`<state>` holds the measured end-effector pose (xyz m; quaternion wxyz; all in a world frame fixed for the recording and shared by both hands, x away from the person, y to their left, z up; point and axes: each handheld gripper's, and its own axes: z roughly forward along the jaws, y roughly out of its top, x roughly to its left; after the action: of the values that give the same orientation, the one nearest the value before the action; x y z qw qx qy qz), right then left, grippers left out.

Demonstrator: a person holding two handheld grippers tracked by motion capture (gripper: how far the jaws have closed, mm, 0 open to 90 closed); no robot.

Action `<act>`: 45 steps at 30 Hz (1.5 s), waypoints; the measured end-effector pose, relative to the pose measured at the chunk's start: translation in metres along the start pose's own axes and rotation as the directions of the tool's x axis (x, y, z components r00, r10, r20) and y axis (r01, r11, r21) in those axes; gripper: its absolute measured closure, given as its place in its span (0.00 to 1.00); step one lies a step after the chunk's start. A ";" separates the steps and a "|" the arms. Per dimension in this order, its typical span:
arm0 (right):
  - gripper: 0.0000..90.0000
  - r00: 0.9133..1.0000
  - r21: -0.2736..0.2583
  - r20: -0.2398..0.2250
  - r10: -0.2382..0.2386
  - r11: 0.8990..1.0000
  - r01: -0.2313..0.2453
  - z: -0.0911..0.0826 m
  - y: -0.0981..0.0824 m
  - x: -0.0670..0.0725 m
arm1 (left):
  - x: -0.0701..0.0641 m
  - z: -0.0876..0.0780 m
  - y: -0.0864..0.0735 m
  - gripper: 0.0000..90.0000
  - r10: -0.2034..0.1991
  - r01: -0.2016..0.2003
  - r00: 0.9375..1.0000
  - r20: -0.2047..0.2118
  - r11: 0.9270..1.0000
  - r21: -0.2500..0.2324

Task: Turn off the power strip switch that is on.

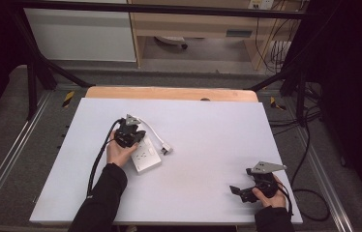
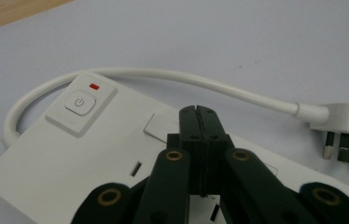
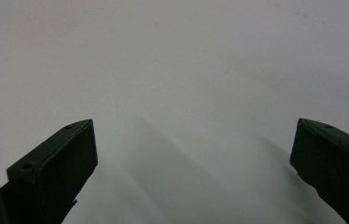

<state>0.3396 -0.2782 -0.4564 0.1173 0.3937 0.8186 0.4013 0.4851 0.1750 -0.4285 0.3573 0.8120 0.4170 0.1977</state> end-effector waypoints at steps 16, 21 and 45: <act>0.01 1.000 -0.002 0.000 0.002 1.000 -0.002 0.000 0.000 0.000 | -0.001 -0.013 0.003 1.00 0.006 -0.005 1.000 0.009 1.000 -0.015; 0.01 1.000 -0.002 0.002 0.001 1.000 -0.001 0.000 0.000 0.000 | -0.003 -0.018 0.004 1.00 0.011 -0.011 1.000 0.019 1.000 -0.019; 0.01 1.000 -0.002 0.002 0.003 1.000 -0.003 0.001 0.000 0.001 | -0.009 -0.060 -0.005 0.60 0.058 -0.058 0.998 0.020 0.998 -0.021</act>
<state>0.3394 -0.2774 -0.4567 0.1178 0.3954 0.8175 0.4019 0.4402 0.1943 -0.3925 0.3639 0.8221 0.3875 0.2037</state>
